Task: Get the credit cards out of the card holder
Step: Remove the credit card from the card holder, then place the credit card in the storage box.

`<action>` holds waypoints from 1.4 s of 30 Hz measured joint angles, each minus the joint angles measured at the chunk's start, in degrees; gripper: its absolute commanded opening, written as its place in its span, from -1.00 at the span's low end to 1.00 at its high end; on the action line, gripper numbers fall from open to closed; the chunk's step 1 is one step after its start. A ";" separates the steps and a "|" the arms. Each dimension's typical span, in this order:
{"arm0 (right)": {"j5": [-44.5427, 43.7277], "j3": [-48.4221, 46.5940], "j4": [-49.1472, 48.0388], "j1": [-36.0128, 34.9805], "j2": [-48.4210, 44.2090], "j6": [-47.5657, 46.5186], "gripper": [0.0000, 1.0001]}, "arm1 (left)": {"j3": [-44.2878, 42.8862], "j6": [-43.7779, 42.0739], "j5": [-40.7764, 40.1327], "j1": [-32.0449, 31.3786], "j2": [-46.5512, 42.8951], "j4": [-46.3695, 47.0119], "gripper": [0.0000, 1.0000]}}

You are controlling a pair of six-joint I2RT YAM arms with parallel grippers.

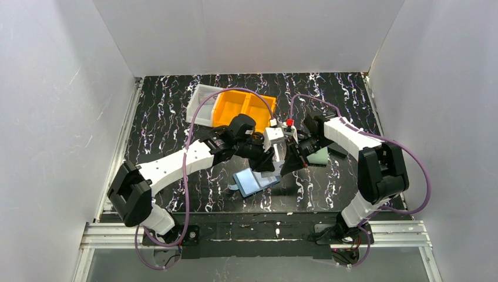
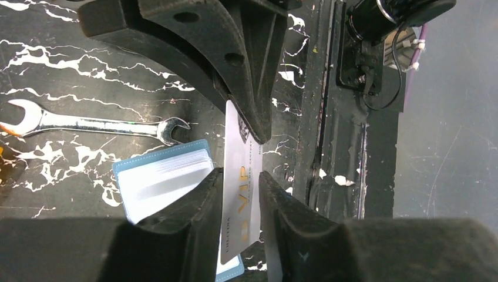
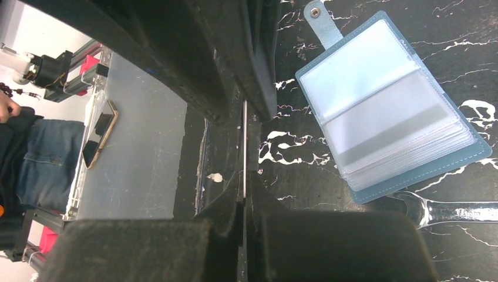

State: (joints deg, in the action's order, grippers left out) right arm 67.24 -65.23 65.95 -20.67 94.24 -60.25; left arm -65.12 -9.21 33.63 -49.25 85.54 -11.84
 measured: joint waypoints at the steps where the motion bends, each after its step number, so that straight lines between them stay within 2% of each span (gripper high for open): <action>1: 0.00 0.00 0.11 0.00 0.00 -0.02 -0.97 | 0.00 0.17 0.42 0.00 0.26 0.09 -0.78; 3: -0.07 0.00 0.35 0.00 0.00 -0.15 -0.97 | 0.00 0.42 0.92 0.00 0.61 0.13 -1.00; 6: -0.07 -0.02 0.52 -0.02 0.00 -0.70 -0.97 | -0.13 0.90 1.38 0.13 0.61 0.00 -1.00; 7: -0.04 -0.02 0.55 -0.04 0.00 -1.05 -0.84 | -0.22 0.90 1.38 0.13 0.61 -0.20 -1.00; 9: -0.04 -0.02 0.57 -0.07 0.00 -1.38 -0.13 | -0.26 0.76 1.38 0.17 0.61 -0.44 -1.00; 10: -0.02 -0.02 0.59 -0.09 0.00 -1.66 0.34 | -0.26 0.50 1.44 0.17 0.61 -0.57 -1.00; 12: 0.09 -0.17 0.72 -0.09 0.00 -1.33 0.78 | -0.26 -0.87 1.49 0.22 0.42 -1.49 -1.00; 13: 0.04 -0.24 0.98 -0.09 0.00 -1.62 0.93 | -0.26 -1.57 1.42 0.37 0.20 -2.25 -1.00; 20: -1.44 -0.52 -0.66 -0.04 -0.02 1.05 0.97 | -1.73 -10.64 -1.33 5.09 -4.22 -14.12 -1.00; 26: -4.92 1.44 -10.49 0.81 -2.97 11.06 0.97 | -5.55 -25.46 -9.49 16.61 -10.56 -26.97 -1.00; 30: -5.73 1.55 -13.14 1.25 -3.67 13.68 0.96 | -6.54 -34.27 -13.70 22.91 -11.58 -28.15 -1.00; 33: -5.86 1.66 -14.03 1.53 -3.67 14.80 0.97 | -8.59 -37.68 -14.80 26.97 -9.62 -28.13 -1.00; 42: -5.84 1.70 -14.75 1.66 -3.67 15.52 0.96 | -19.98 -41.57 -15.15 36.26 5.55 -21.46 -1.00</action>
State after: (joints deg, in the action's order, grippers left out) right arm 61.41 -63.53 51.20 -19.00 90.56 -44.73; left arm -85.10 -50.78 18.48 -12.99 91.09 -33.30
